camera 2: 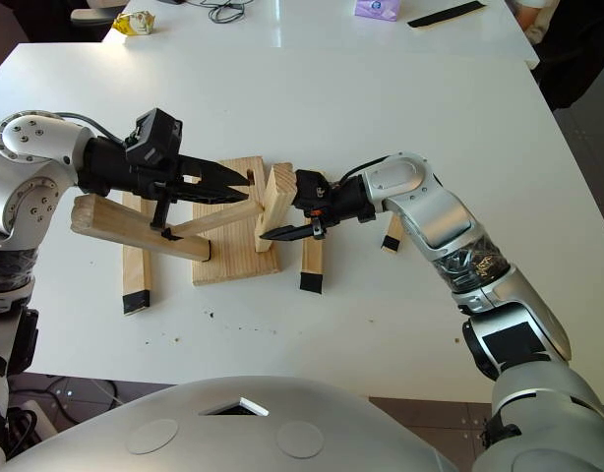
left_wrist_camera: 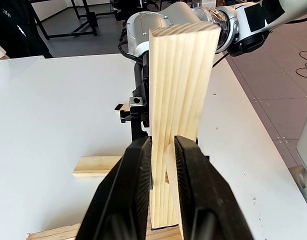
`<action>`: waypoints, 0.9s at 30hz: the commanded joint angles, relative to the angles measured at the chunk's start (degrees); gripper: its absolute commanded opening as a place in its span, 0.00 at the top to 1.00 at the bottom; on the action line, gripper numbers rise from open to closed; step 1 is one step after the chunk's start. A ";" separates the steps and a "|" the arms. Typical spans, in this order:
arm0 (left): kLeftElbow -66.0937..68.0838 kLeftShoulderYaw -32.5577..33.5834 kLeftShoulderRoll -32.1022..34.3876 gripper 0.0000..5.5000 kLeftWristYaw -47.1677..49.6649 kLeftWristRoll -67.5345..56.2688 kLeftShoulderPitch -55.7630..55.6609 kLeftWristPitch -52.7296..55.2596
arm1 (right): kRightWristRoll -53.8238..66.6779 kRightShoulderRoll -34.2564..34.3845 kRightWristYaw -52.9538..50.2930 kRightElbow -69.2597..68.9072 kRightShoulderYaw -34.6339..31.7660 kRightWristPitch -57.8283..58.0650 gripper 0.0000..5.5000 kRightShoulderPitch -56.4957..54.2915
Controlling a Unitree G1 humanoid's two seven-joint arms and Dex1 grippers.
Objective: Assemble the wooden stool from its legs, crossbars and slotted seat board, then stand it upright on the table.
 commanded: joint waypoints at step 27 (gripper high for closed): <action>1.82 -6.19 2.08 0.84 -2.69 5.08 4.29 -4.72 | -10.38 -4.16 -0.32 4.10 4.87 4.52 0.63 4.44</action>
